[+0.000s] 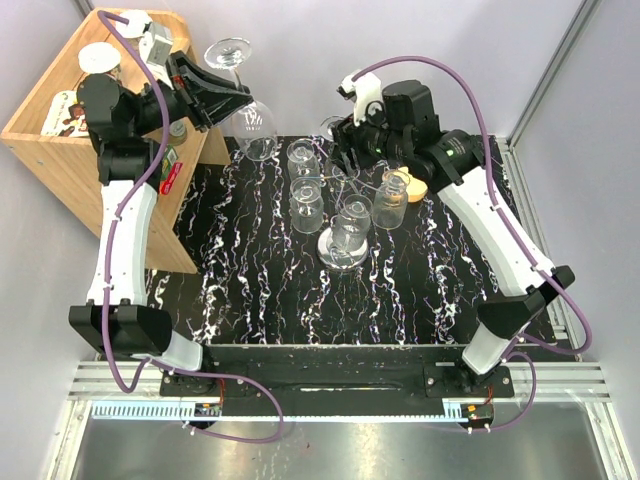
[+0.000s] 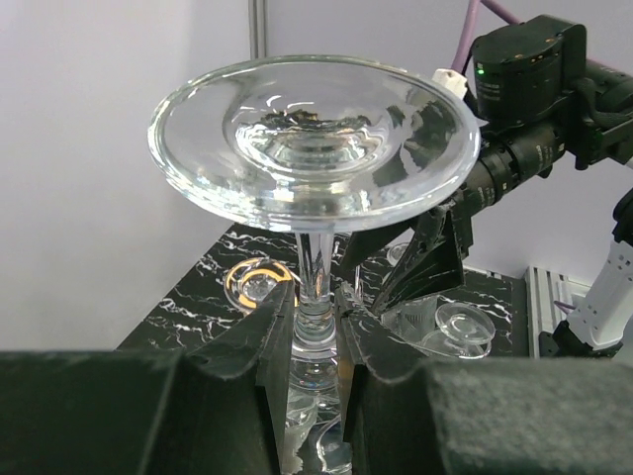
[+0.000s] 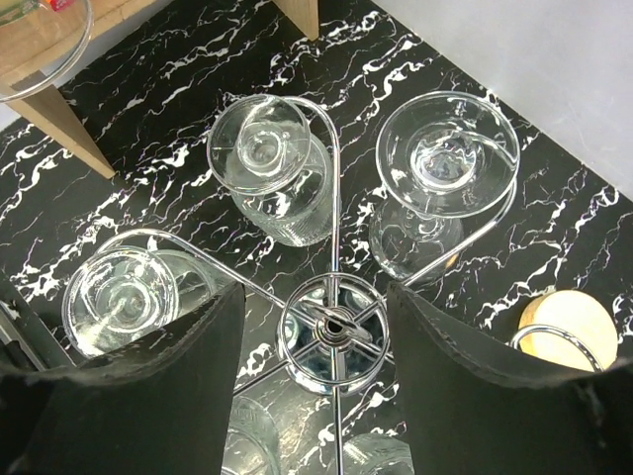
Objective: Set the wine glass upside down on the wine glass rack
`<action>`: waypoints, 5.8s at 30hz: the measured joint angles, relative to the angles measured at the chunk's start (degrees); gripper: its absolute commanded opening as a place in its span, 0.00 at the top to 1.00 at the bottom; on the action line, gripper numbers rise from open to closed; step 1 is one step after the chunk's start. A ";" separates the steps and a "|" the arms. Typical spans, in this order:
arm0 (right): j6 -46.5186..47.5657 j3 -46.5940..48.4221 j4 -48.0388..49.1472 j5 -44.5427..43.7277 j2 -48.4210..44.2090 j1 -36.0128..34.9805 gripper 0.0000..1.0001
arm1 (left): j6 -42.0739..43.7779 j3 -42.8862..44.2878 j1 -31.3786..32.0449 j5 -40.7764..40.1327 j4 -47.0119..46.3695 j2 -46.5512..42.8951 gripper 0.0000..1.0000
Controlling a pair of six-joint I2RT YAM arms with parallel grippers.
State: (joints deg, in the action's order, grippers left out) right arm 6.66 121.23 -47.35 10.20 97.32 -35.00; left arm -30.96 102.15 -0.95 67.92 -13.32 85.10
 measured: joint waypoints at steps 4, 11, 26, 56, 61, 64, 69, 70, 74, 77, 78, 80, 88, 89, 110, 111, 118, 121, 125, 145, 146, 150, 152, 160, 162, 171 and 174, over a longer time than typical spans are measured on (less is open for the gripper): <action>-0.81 -0.70 0.35 -2.40 0.00 -1.05 0.33 | 0.00 -1.14 -0.59 -0.04 -0.07 -0.07 1.00; 0.57 -2.32 0.96 -5.51 -0.31 -1.31 0.31 | -0.04 -1.49 -0.68 0.02 -0.13 -0.33 1.00; 13.62 -18.49 0.74 -11.04 -30.60 5.60 0.30 | -0.09 -4.48 -3.06 0.07 0.09 -2.03 1.00; 17.77 -91.47 31.89 13.77 -56.26 10.10 0.29 | 3.21 -10.95 -3.65 2.14 3.02 -8.17 1.00; 9.46 -94.77 48.83 14.25 -50.75 10.10 0.28 | 1.46 -13.90 -3.67 3.32 0.04 -8.28 1.00; 7.41 -94.64 52.68 13.03 -48.02 10.10 0.29 | -0.20 -14.56 -3.67 4.04 -1.95 -8.22 1.00; 6.51 -90.60 50.42 12.74 -47.76 10.10 0.32 | -1.49 -14.36 -3.67 5.16 -4.37 -8.11 1.00; 6.47 -88.65 48.89 12.72 -47.78 10.10 0.32 | -1.66 -14.05 -3.67 5.42 -4.35 -7.93 1.00; 6.60 -80.72 41.48 10.10 -49.72 10.12 0.32 | -1.99 -12.87 -3.69 5.68 -4.66 -6.93 1.00; 7.26 -75.82 35.63 7.34 -52.50 10.12 0.32 | -2.14 -12.48 -3.72 5.81 -4.83 -6.34 1.00; 7.52 -74.18 33.64 6.32 -53.29 10.14 0.33 | -2.16 -12.37 -3.72 5.84 -4.87 -6.16 1.00; 8.09 -71.34 30.21 4.52 -54.07 10.16 0.33 | -2.19 -12.22 -3.72 5.84 -4.94 -5.86 1.00; 9.18 -63.17 25.07 -1.33 -49.99 10.21 0.30 | -4.94 -12.11 -3.72 5.84 -7.91 -4.42 1.00; 9.18 -62.14 25.03 -1.66 -48.70 10.23 0.30 | -5.27 -12.09 -3.72 5.84 -8.20 -4.26 1.00; 8.31 -54.86 27.30 -1.81 -37.64 10.25 0.30 | -8.48 -10.58 -3.76 6.67 -13.64 -1.64 1.00; 8.33 -54.77 27.32 -1.81 -37.53 10.27 0.30 | -8.07 -10.21 -3.76 6.62 -13.25 -1.36 1.00; 8.33 -54.25 26.25 -0.85 -37.40 10.36 0.29 | -0.17 -5.97 -3.76 4.85 -5.20 0.22 1.00; 8.33 -54.05 25.83 -0.70 -37.40 10.43 0.30 | 2.56 -5.14 -3.76 4.31 -2.51 0.26 1.00; 8.50 -53.99 25.57 -1.22 -37.38 10.58 0.30 | 4.00 -4.66 -3.76 3.80 -1.09 0.28 1.00; 9.51 -49.40 22.40 -5.66 -33.57 11.82 0.32 | 7.21 -3.30 -3.58 1.90 0.79 4.31 1.00; 9.60 -49.31 22.34 -5.73 -33.51 11.82 0.32 | 7.23 -3.30 -3.41 1.88 0.76 4.31 1.00; 10.29 -47.89 21.70 -6.47 -32.30 12.04 0.32 | 7.91 -3.78 -2.51 1.64 0.74 4.31 1.00; 10.84 -46.62 20.94 -6.82 -31.21 12.37 0.32 | 8.50 -4.20 -1.95 1.25 0.79 4.33 1.00; 12.48 -41.40 18.58 -8.24 -26.43 13.84 0.32 | 10.78 -4.63 -0.63 -0.74 1.07 5.49 1.00; 12.76 -40.24 17.97 -8.26 -25.44 14.01 0.32 | 11.98 -4.63 -0.24 -1.29 1.66 5.92 1.00; 13.51 -35.71 17.44 -7.93 -20.35 16.83 0.32 | 21.62 -4.28 5.35 -5.86 10.08 7.56 1.00; 13.51 -33.83 17.40 -7.58 -18.45 17.53 0.32 | 23.96 -3.21 6.60 -7.32 12.39 8.52 1.00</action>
State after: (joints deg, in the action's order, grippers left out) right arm 20.16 87.39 -29.95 2.61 78.87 -17.47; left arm -7.01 98.94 5.65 60.60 -0.93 93.62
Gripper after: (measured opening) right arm 0.684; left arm 0.241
